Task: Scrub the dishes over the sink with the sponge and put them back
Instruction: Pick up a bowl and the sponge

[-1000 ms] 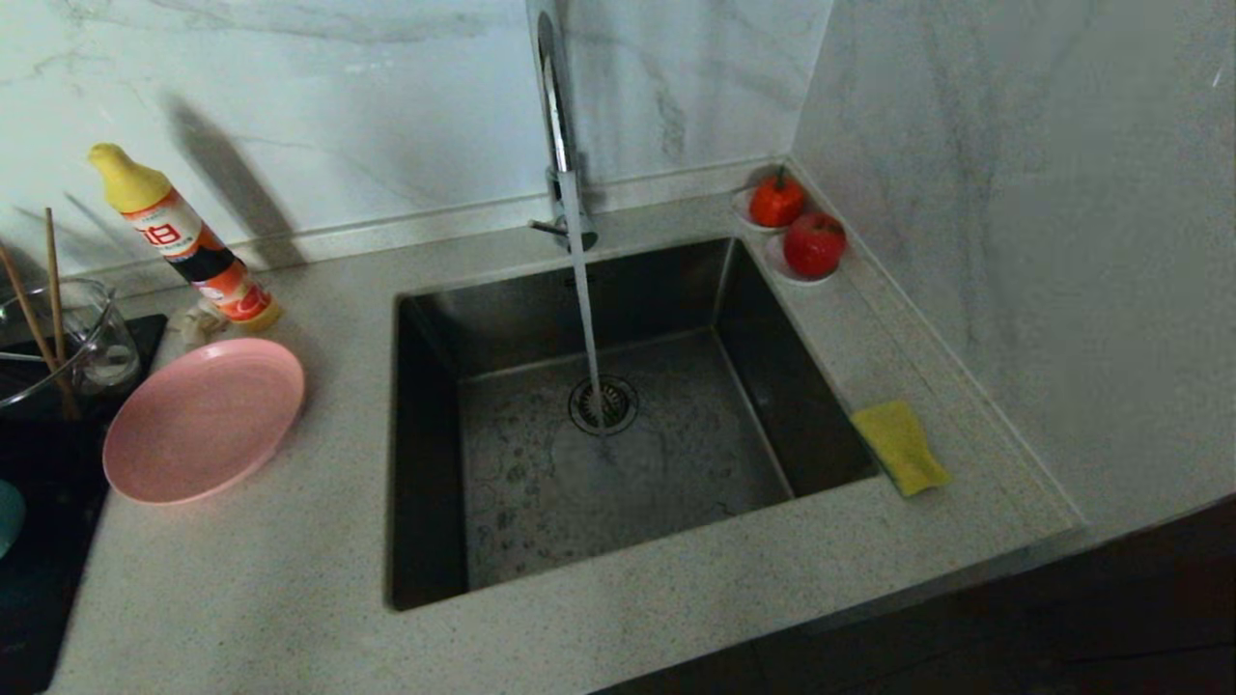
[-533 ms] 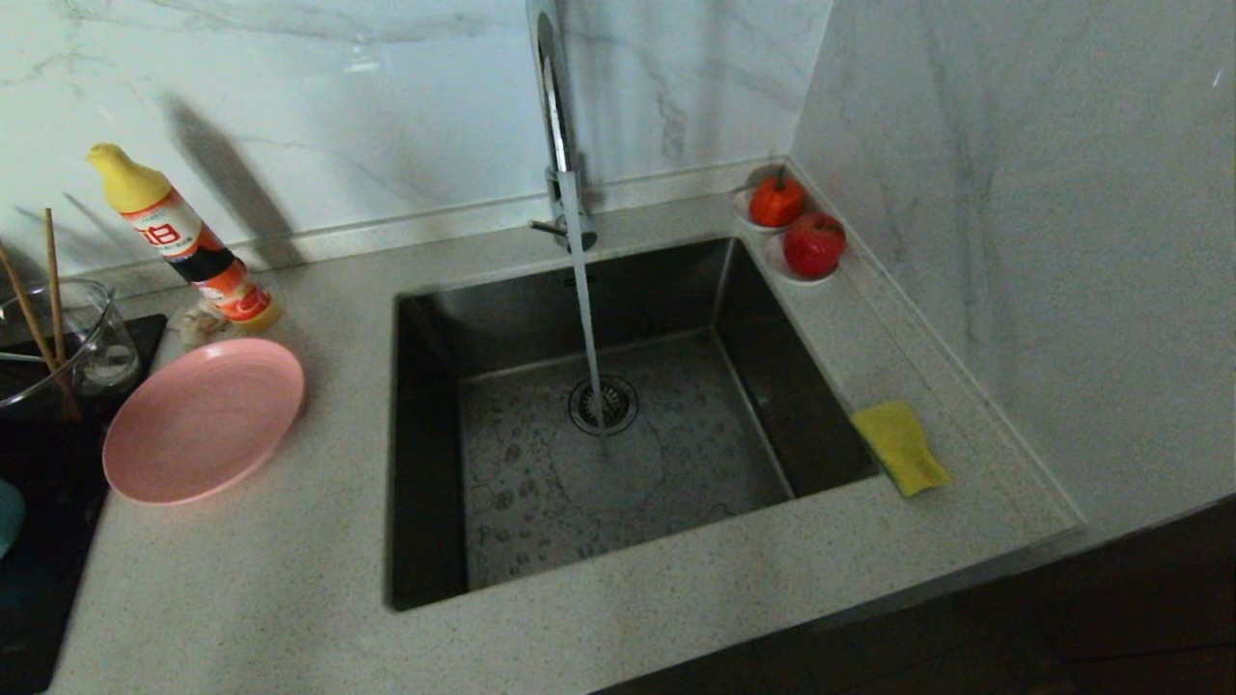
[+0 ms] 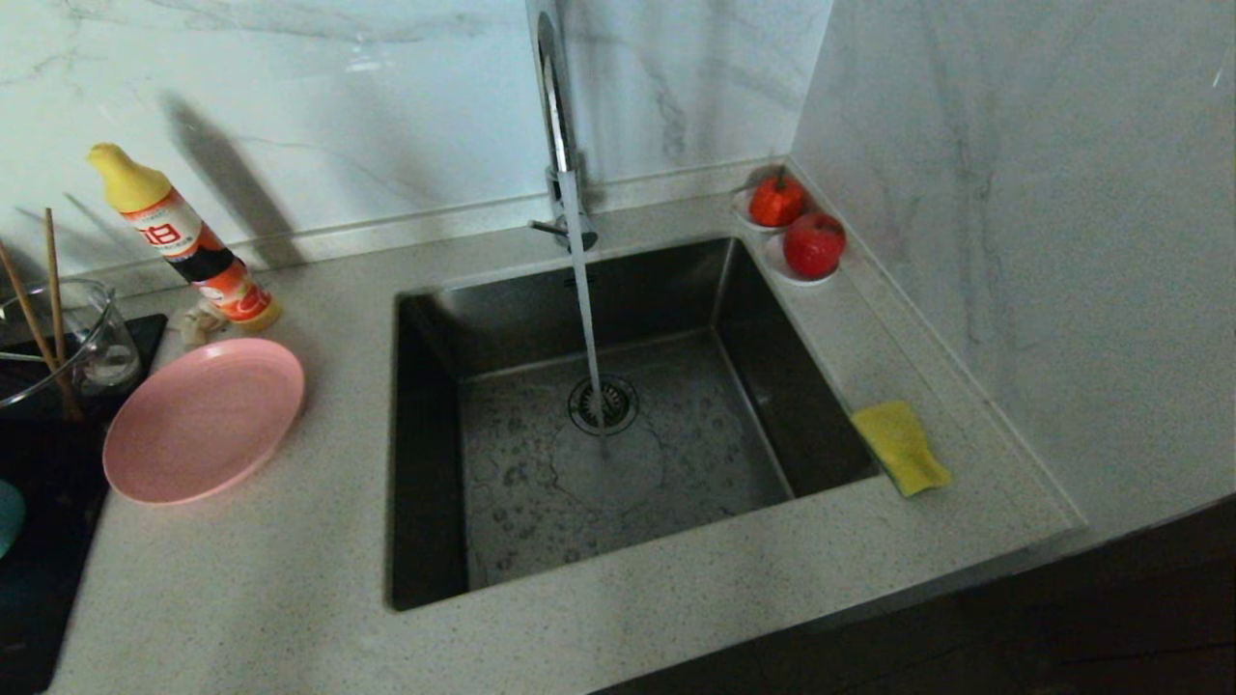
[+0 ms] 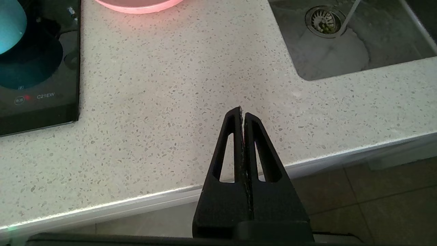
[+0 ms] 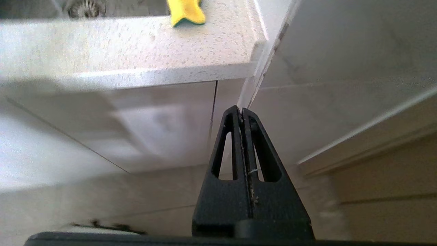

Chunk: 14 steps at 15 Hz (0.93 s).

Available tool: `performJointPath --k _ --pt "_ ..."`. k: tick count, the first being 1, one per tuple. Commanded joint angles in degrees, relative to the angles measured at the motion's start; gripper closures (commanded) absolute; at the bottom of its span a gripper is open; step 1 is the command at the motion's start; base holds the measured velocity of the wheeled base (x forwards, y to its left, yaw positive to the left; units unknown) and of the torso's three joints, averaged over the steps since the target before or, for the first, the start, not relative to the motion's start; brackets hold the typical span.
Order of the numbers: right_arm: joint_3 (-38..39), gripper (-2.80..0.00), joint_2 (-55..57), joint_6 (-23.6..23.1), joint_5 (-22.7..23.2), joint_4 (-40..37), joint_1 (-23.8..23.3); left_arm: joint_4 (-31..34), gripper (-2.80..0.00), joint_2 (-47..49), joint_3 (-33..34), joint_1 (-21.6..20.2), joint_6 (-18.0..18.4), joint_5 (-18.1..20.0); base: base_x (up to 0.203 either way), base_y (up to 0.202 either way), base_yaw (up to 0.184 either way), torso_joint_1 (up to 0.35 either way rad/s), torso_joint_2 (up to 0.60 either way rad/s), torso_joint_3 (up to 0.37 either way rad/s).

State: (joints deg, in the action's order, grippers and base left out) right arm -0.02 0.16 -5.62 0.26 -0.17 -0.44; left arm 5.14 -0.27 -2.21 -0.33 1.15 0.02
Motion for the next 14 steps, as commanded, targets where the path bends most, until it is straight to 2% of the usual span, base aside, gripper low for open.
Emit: performJointPath --k 1,4,8,11,14 --pt "-0.3 0.0 -0.1 -2.3 0.3 -0.5 0.0 0.0 0.0 0.1 0.0 0.0 0.0 0.0 0.0 0.0 0.0 0.0 0.0 0.0" --pt "-4.5 0.0 0.5 -2.3 2.6 -7.2 0.0 0.0 0.0 0.0 0.0 0.0 0.0 0.0 0.0 0.0 0.0 0.0 0.0 0.0" --pt "-19.3 0.0 4.9 -1.6 12.0 -16.6 0.0 0.0 0.0 0.1 0.0 0.0 0.0 0.0 0.0 0.0 0.0 0.0 0.0 0.0" --pt "-29.8 0.0 13.7 -1.5 16.2 -18.4 -0.1 0.0 0.0 0.1 0.0 0.0 0.0 0.0 0.0 0.0 0.0 0.0 0.0 0.0" --pt "-36.4 0.0 23.5 -1.5 18.6 -18.9 -0.1 0.0 0.0 0.1 0.0 0.0 0.0 0.0 0.0 0.0 0.0 0.0 0.0 0.0"
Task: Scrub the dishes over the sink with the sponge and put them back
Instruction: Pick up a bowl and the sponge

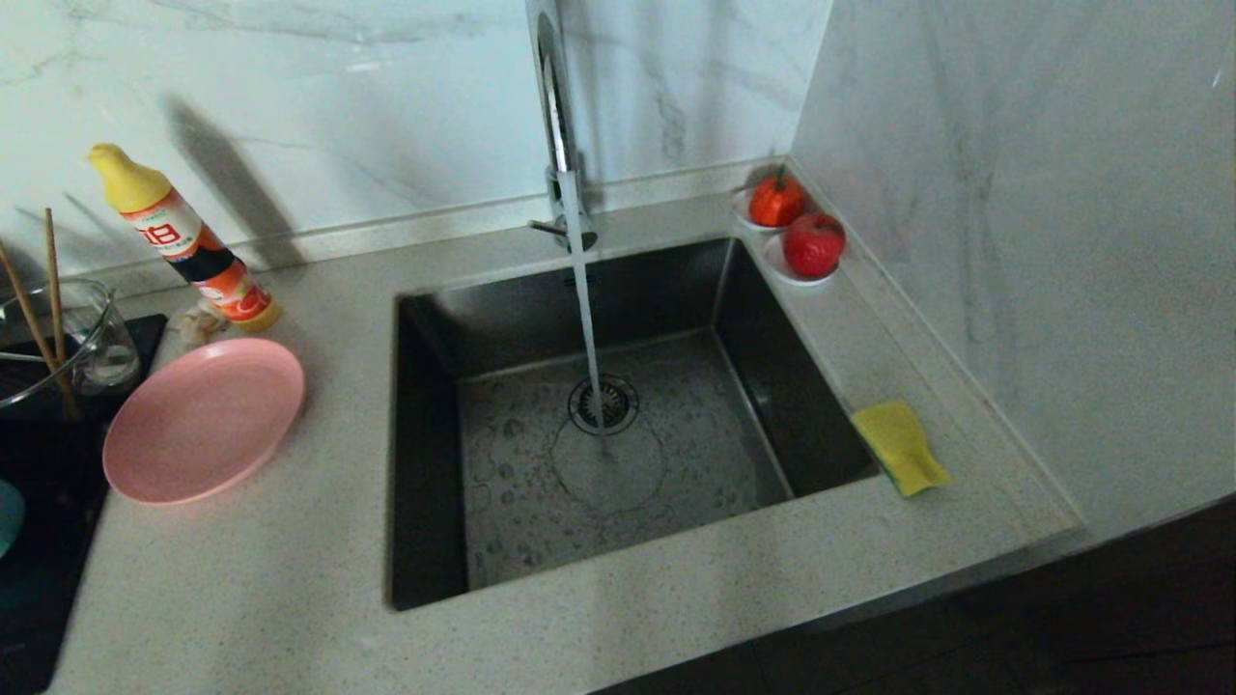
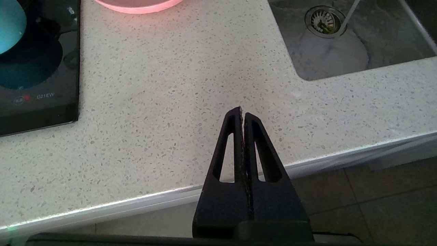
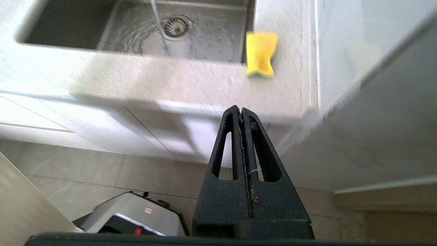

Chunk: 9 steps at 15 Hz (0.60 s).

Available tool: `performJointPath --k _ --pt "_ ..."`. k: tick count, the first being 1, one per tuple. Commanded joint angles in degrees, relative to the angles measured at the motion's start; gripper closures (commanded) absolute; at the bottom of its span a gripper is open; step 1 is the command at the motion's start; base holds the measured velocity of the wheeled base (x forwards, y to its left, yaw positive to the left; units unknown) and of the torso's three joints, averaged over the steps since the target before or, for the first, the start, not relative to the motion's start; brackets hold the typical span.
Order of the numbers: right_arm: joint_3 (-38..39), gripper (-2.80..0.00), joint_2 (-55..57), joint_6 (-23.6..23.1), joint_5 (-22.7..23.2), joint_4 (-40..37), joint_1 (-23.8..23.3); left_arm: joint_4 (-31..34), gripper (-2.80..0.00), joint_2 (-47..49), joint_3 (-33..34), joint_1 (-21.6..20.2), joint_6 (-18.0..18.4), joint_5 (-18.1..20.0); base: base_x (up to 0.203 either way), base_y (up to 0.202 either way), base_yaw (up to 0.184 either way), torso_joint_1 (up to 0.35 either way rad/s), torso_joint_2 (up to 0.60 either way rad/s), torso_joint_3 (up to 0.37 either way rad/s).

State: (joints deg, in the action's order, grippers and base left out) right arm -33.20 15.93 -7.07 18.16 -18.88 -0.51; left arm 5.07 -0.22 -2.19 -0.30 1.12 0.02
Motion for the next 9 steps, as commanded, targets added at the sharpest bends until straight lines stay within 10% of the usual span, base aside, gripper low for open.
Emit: performJointPath --k 1,9 --pt "-5.0 0.0 10.9 0.0 1.2 -0.2 -0.1 0.0 0.0 0.0 0.0 0.0 0.0 0.0 0.0 0.0 0.0 0.0 0.0 0.0" --pt "-24.1 0.0 34.3 0.2 0.9 -8.6 -0.3 0.0 0.0 0.0 0.0 0.0 0.0 0.0 0.0 0.0 0.0 0.0 0.0 0.0"
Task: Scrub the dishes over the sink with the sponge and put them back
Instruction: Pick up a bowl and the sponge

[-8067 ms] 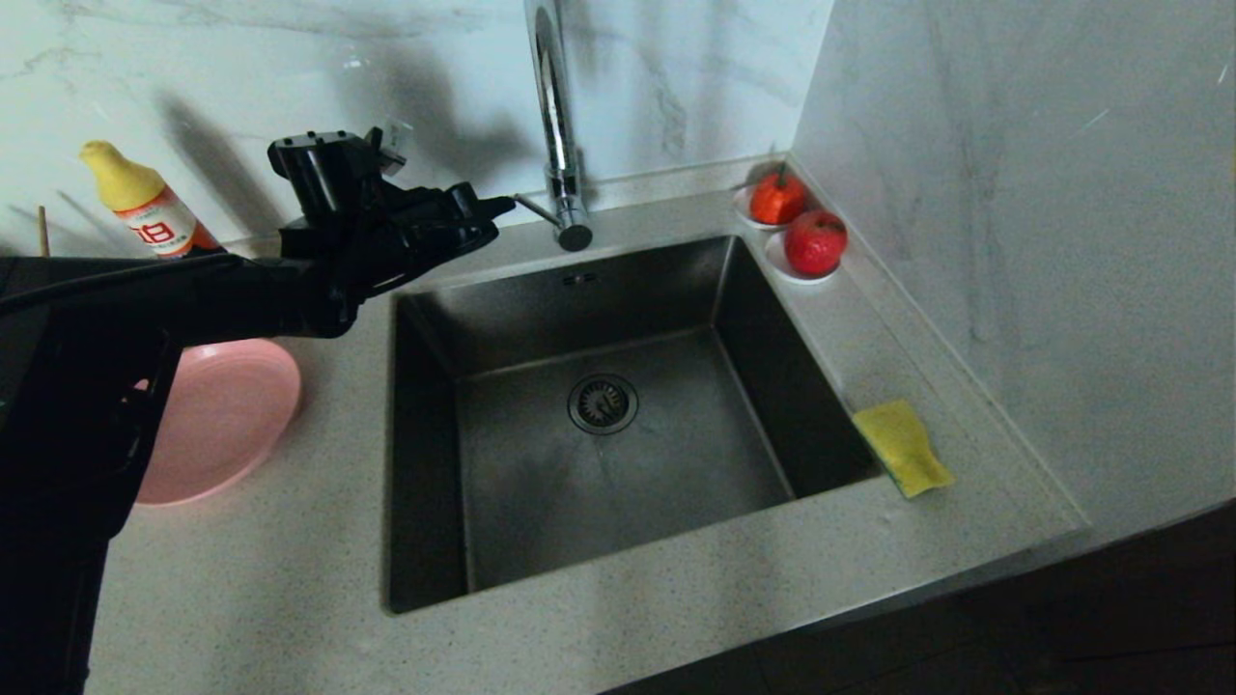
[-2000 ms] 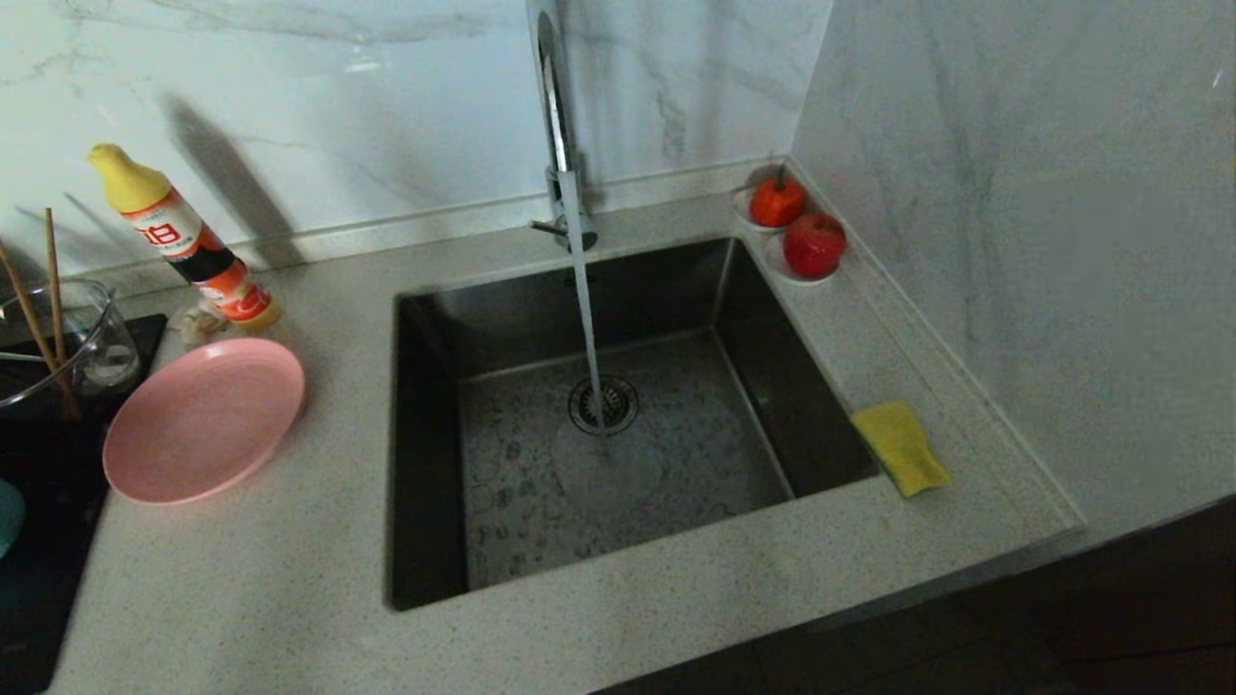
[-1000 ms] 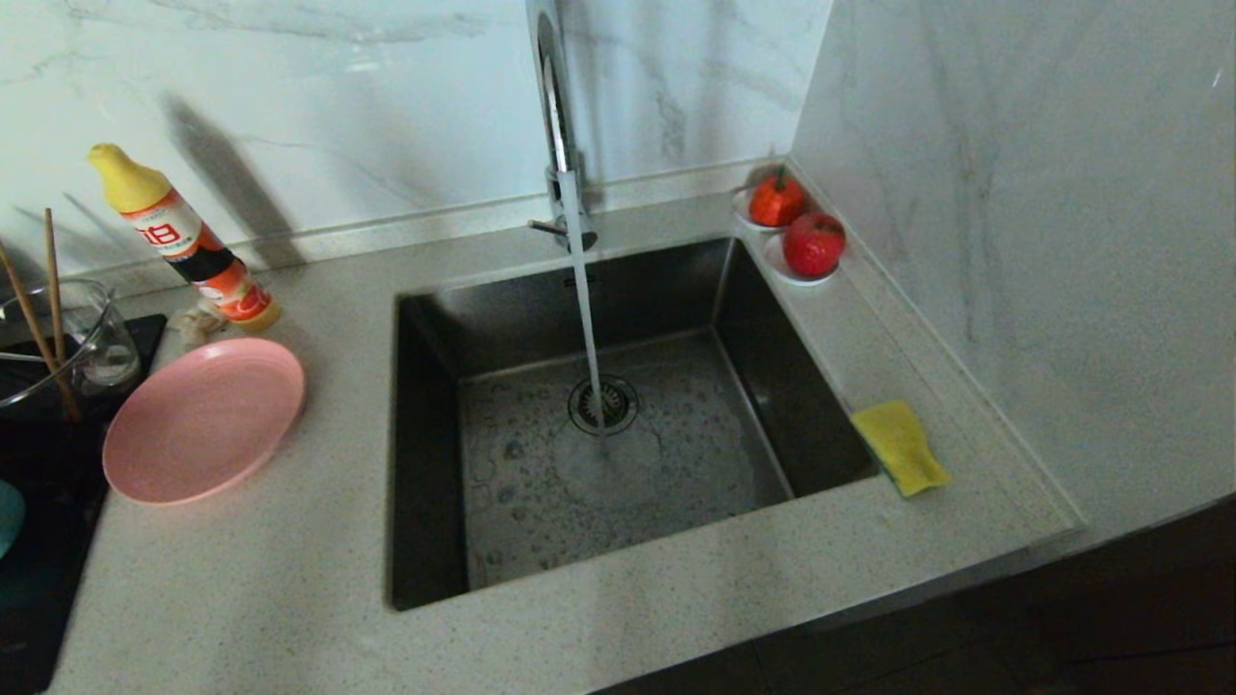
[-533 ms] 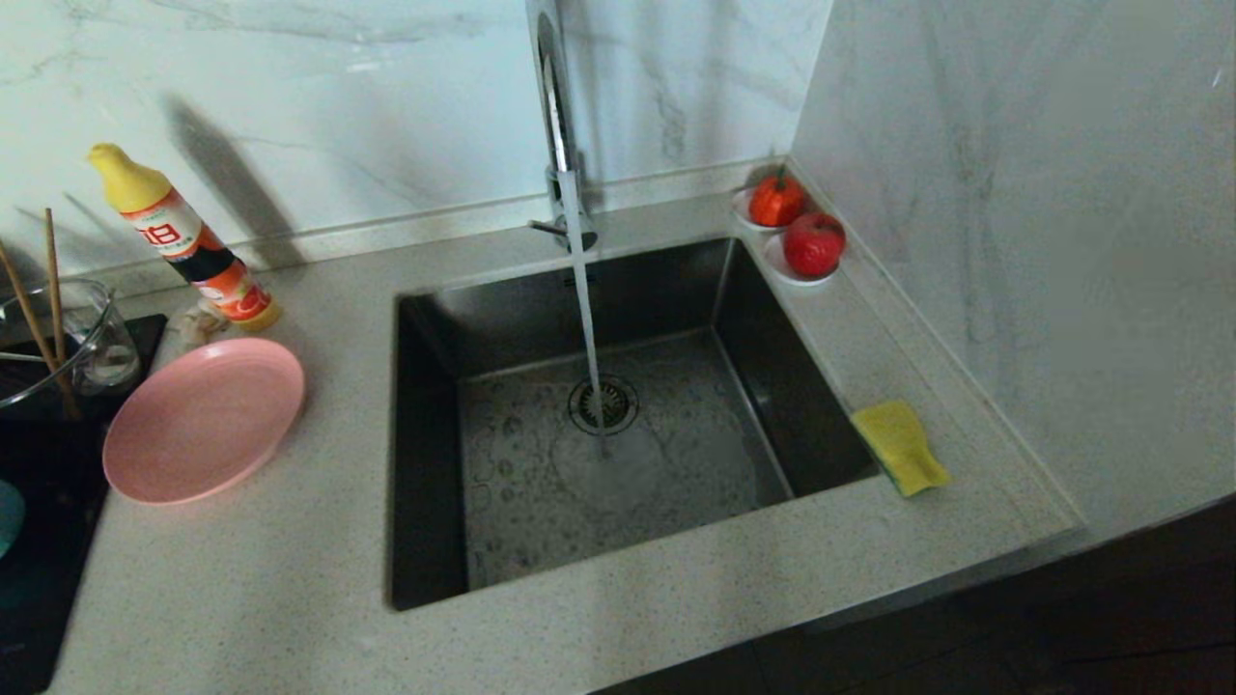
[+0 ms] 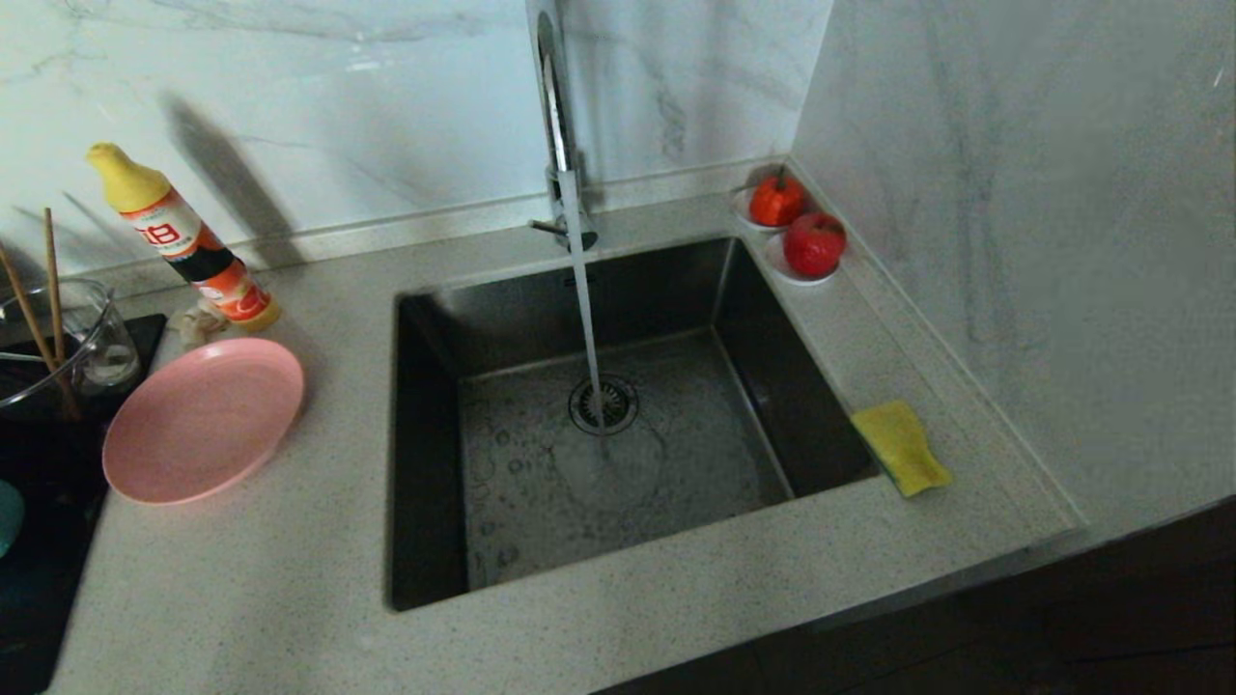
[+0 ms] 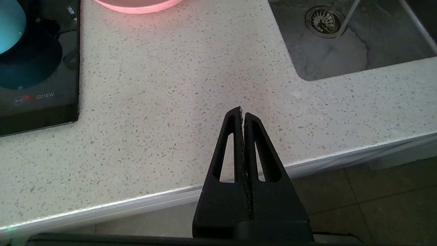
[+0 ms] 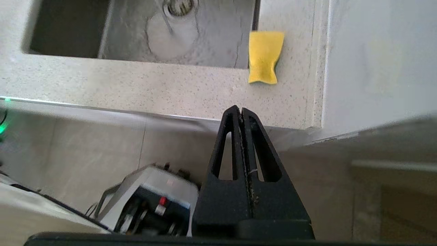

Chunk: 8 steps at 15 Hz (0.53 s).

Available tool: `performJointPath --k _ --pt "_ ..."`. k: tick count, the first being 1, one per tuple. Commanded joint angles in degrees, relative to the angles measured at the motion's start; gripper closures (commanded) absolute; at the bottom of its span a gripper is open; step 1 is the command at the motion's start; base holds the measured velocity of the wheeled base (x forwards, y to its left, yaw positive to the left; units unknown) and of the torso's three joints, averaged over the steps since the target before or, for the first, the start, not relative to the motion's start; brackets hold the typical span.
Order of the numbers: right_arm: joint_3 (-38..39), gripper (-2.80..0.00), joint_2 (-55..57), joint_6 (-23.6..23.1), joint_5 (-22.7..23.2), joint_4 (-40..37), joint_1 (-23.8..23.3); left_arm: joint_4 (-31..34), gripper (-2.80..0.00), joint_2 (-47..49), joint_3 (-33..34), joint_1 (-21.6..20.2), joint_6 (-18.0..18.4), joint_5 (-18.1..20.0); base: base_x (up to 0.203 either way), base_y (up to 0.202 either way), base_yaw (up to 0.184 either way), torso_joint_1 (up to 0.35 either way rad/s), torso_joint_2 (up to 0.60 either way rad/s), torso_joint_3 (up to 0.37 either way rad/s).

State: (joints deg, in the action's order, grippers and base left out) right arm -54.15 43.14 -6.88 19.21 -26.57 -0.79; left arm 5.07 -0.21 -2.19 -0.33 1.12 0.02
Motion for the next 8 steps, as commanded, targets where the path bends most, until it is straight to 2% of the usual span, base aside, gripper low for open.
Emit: performJointPath --k 1,5,8 --pt "-5.1 0.0 9.5 0.0 -1.3 -1.7 0.1 0.0 0.0 0.0 0.0 0.0 0.0 0.0 0.0 0.0 0.0 0.0 0.0 0.0" --pt "-9.8 0.0 20.4 0.0 -5.1 -3.2 1.3 0.0 0.0 -0.1 0.0 0.0 0.0 0.0 0.0 0.0 0.0 0.0 0.0 0.0" --pt "-11.8 0.0 26.7 2.7 -9.1 -3.2 6.1 0.0 0.0 0.0 0.0 0.0 0.0 0.0 0.0 0.0 0.0 0.0 0.0 0.0"
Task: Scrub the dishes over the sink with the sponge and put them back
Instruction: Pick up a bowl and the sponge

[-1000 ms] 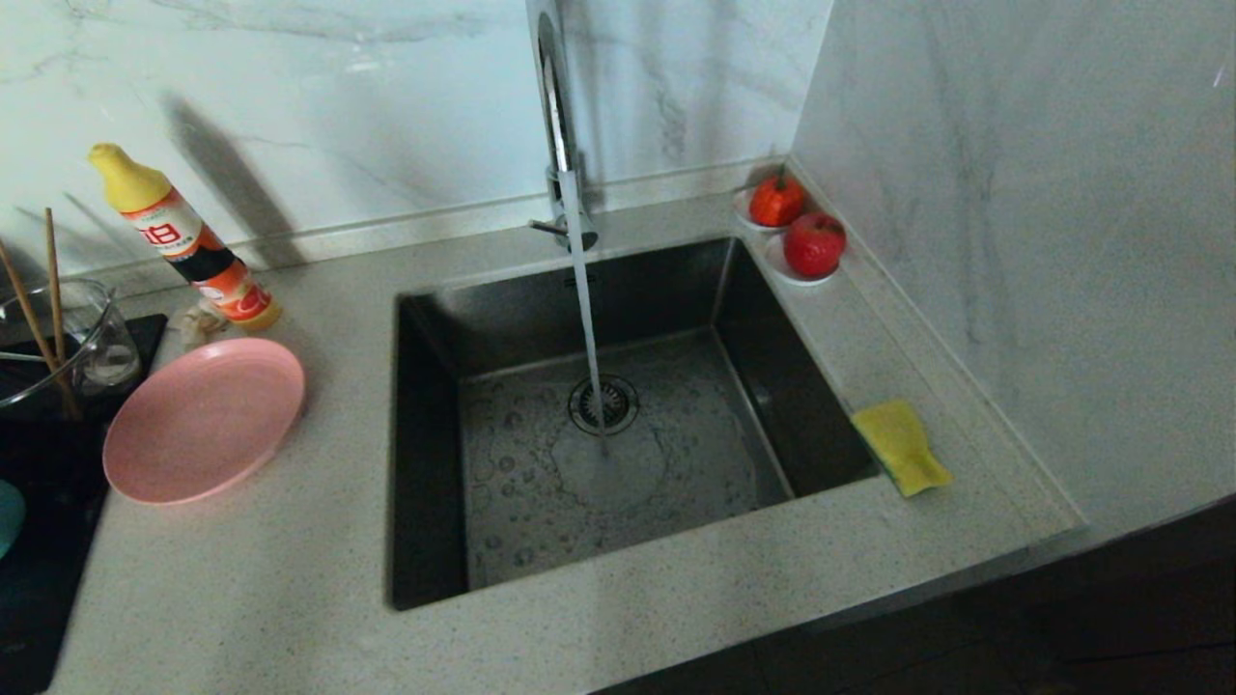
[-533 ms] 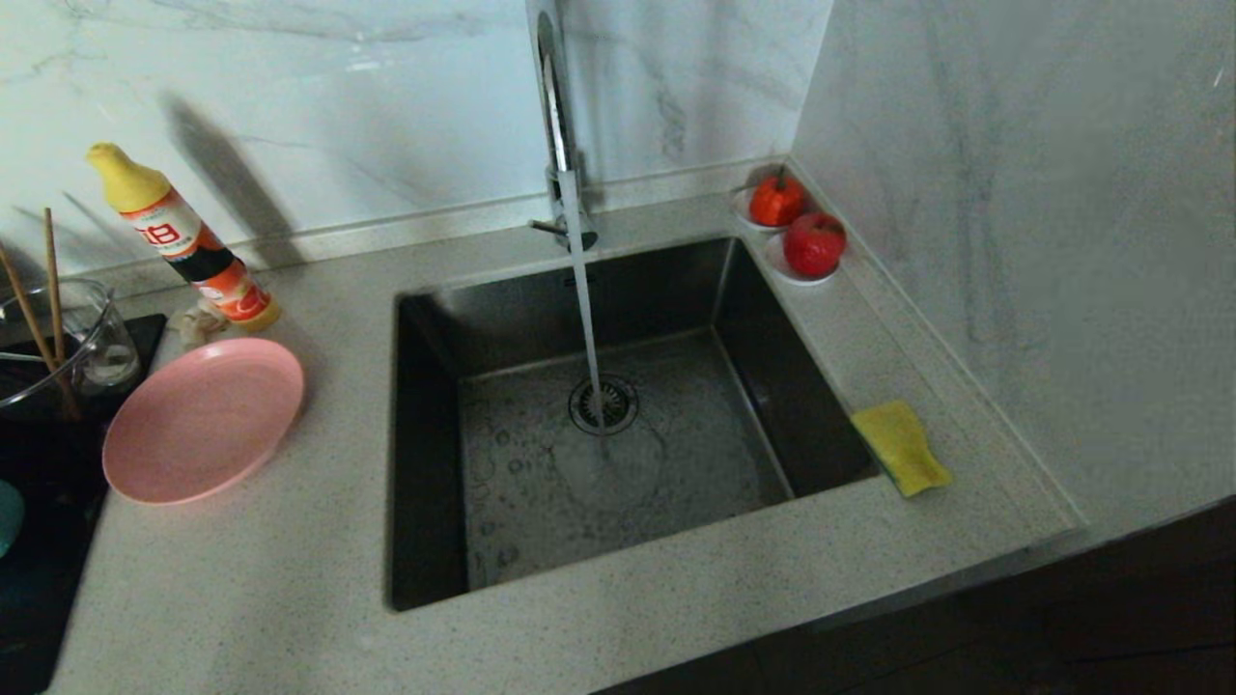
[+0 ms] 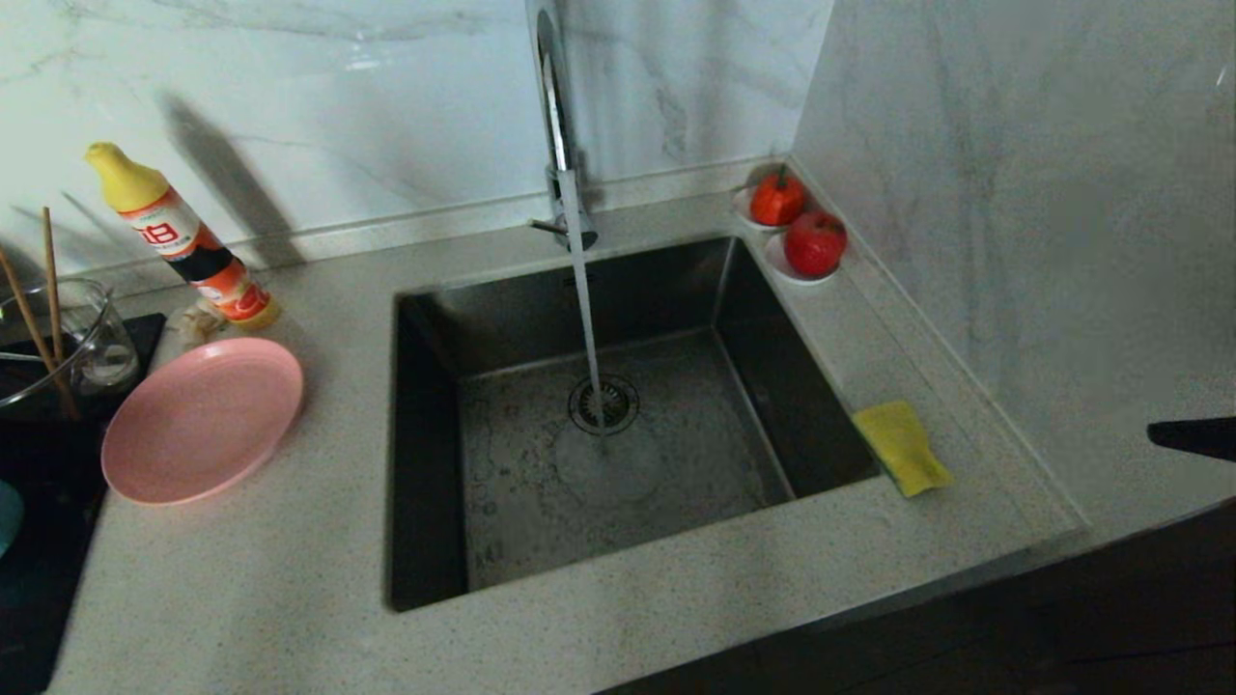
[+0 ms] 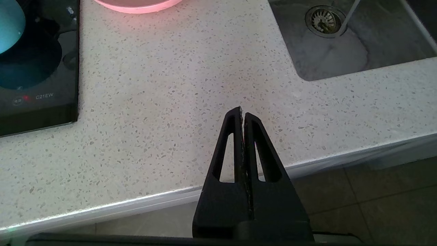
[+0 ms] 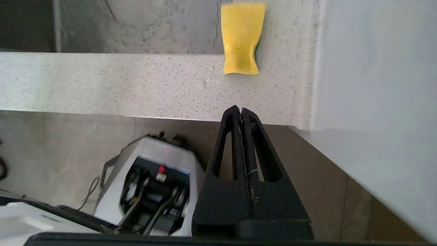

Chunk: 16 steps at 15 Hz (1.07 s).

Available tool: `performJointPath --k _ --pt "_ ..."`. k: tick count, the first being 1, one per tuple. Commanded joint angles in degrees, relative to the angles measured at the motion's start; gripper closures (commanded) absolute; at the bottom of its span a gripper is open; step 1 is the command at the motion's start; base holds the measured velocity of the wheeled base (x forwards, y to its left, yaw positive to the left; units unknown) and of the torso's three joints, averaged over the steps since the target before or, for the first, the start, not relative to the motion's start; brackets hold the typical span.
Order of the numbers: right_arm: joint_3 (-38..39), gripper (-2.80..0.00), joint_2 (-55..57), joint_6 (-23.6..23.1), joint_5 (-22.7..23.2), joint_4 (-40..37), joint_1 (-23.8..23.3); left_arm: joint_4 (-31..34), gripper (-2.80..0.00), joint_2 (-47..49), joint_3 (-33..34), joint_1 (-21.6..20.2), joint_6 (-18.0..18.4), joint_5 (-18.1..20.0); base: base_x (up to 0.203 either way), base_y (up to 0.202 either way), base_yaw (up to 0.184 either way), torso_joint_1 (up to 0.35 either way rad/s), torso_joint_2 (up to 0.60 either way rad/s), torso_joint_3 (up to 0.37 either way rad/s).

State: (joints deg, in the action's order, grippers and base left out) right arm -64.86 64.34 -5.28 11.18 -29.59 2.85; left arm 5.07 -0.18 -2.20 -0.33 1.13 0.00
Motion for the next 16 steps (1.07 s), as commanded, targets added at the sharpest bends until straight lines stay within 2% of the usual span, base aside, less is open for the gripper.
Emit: performJointPath --k 1,3,5,9,10,16 --pt "-1.5 0.0 6.4 2.1 -2.1 -0.2 3.6 0.0 0.0 0.0 0.0 0.0 0.0 0.0 0.0 0.0 0.0 0.0 0.0 0.0" --pt "-1.8 0.0 9.5 3.0 -4.4 -0.2 6.4 0.0 0.0 0.0 0.0 0.0 0.0 0.0 0.0 0.0 0.0 0.0 0.0 0.0" --pt "-1.9 0.0 12.7 4.9 -5.7 0.7 7.3 0.0 0.0 -0.1 0.0 0.0 0.0 0.0 0.0 0.0 0.0 0.0 0.0 0.0" --pt "-1.8 0.0 17.8 5.4 -8.3 3.1 8.0 0.0 0.0 -0.1 0.0 0.0 0.0 0.0 0.0 0.0 0.0 0.0 0.0 0.0" --pt "-1.7 -2.8 18.9 5.5 -8.8 3.6 8.0 0.0 0.0 0.0 0.0 0.0 0.0 0.0 0.0 0.0 0.0 0.0 0.0 0.0" --pt "-2.1 -2.8 24.9 5.4 -9.2 3.6 8.3 0.0 0.0 0.0 0.0 0.0 0.0 0.0 0.0 0.0 0.0 0.0 0.0 0.0"
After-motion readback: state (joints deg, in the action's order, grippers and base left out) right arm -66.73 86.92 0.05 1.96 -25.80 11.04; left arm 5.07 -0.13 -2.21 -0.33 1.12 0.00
